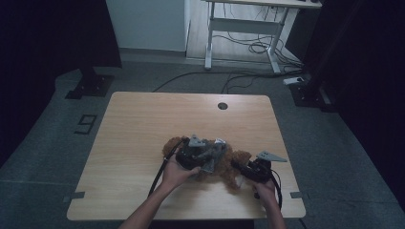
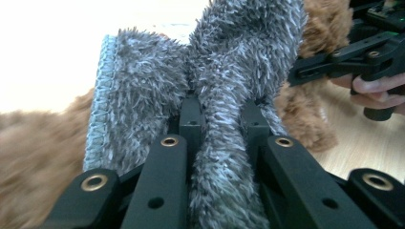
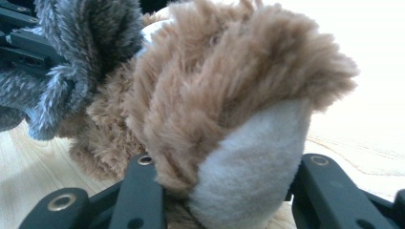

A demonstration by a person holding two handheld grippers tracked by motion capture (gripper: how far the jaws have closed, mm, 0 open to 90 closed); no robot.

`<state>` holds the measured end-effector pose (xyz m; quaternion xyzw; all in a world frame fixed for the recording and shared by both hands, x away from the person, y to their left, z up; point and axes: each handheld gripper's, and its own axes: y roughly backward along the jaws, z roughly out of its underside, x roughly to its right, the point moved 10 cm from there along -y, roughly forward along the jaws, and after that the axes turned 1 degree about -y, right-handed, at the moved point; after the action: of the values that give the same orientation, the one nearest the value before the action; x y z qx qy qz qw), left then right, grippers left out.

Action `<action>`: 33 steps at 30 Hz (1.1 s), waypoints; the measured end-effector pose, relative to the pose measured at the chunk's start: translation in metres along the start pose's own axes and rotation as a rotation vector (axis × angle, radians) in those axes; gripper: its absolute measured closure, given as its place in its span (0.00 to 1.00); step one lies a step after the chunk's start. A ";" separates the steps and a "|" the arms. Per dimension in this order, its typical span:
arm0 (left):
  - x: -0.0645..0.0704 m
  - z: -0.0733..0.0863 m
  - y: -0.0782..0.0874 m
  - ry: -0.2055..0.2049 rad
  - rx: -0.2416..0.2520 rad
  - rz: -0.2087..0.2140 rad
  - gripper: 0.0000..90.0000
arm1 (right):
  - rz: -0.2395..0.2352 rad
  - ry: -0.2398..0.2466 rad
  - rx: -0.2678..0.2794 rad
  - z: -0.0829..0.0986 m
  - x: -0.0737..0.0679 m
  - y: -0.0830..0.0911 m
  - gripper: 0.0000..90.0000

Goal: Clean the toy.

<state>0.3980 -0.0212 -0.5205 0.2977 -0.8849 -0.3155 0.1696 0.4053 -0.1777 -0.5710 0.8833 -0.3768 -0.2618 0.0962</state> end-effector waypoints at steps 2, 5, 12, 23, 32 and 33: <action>-0.002 0.000 0.004 0.012 0.007 0.001 0.85 | -0.002 0.001 0.000 0.000 -0.001 0.000 0.67; 0.001 -0.004 0.005 0.003 0.010 -0.003 0.85 | 0.001 0.003 -0.002 0.000 -0.001 -0.001 0.68; 0.043 -0.046 -0.020 -0.087 0.003 0.022 0.85 | 0.009 0.014 -0.002 0.000 -0.001 -0.001 0.68; 0.037 -0.031 -0.044 -0.047 -0.029 0.038 0.85 | -0.002 0.023 -0.007 0.000 -0.002 0.000 0.68; 0.004 -0.017 -0.010 -0.011 0.011 -0.031 0.85 | -0.003 0.017 -0.003 -0.001 0.000 -0.001 0.68; -0.005 -0.012 -0.003 0.004 0.017 -0.040 0.85 | -0.005 0.016 -0.003 -0.001 0.000 -0.001 0.68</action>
<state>0.4093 -0.0255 -0.5141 0.3175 -0.8810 -0.3108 0.1627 0.4060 -0.1771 -0.5706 0.8861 -0.3735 -0.2555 0.0998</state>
